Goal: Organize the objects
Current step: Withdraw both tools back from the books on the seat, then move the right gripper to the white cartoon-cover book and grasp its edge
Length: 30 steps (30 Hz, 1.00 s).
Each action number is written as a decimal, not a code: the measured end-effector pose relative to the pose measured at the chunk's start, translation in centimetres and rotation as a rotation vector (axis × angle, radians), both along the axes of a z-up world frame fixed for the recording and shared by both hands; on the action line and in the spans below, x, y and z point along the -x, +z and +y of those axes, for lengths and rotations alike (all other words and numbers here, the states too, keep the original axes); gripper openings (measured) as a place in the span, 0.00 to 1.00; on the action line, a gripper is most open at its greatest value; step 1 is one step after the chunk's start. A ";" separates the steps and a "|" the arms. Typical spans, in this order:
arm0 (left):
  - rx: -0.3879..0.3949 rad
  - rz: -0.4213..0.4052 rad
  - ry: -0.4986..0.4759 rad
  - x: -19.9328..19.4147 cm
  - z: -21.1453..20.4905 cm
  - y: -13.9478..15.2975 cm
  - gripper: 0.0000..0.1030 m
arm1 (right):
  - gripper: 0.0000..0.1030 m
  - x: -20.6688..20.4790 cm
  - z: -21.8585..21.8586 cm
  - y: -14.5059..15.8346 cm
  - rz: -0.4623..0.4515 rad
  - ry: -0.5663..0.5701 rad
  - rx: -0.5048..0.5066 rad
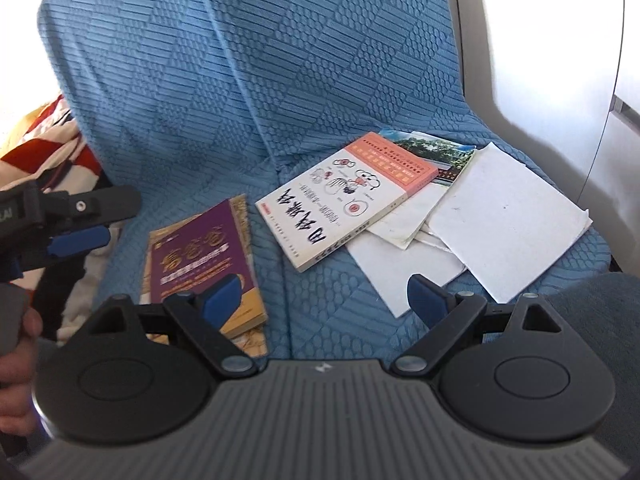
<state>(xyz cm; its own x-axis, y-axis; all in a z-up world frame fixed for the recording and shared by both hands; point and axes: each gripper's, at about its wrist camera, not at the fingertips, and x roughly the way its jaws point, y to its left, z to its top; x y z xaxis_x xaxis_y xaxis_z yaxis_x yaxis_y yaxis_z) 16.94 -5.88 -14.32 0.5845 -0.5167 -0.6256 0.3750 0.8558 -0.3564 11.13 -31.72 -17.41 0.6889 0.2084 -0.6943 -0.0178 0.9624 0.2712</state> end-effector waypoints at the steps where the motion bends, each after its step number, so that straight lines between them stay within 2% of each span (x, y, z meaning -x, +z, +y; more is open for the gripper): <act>1: -0.009 -0.002 -0.009 -0.5 -0.2 -0.5 0.98 | 0.89 -0.5 -0.1 -0.5 -0.001 -0.005 -0.002; 8: -0.015 0.065 -0.043 -4.3 -1.4 -4.3 0.97 | 0.88 -4.0 -0.2 -2.7 -0.018 -0.008 -0.063; 11: 0.012 0.094 -0.044 -6.1 -1.7 -5.4 0.95 | 0.87 -5.4 0.0 -3.6 -0.007 0.006 -0.101; 13: 0.008 0.113 -0.050 -7.3 -2.2 -6.1 0.91 | 0.77 -6.5 0.2 -4.5 0.020 0.016 -0.124; 16: 0.026 0.134 -0.060 -9.2 -2.7 -6.9 0.90 | 0.73 -7.7 0.4 -5.6 0.069 0.021 -0.168; 19: -0.002 0.151 -0.065 -11.1 -3.7 -7.8 0.74 | 0.66 -8.7 0.6 -6.6 0.121 0.017 -0.216; 22: -0.025 0.174 -0.078 -12.9 -4.6 -9.0 0.65 | 0.66 -9.5 0.8 -7.4 0.158 0.014 -0.254; 25: -0.025 0.215 -0.098 -14.4 -5.5 -10.2 0.48 | 0.65 -10.1 1.3 -8.0 0.176 0.023 -0.257; 30: -0.087 0.193 -0.091 -16.3 -7.0 -11.2 0.44 | 0.65 -11.4 1.8 -9.0 0.209 0.026 -0.270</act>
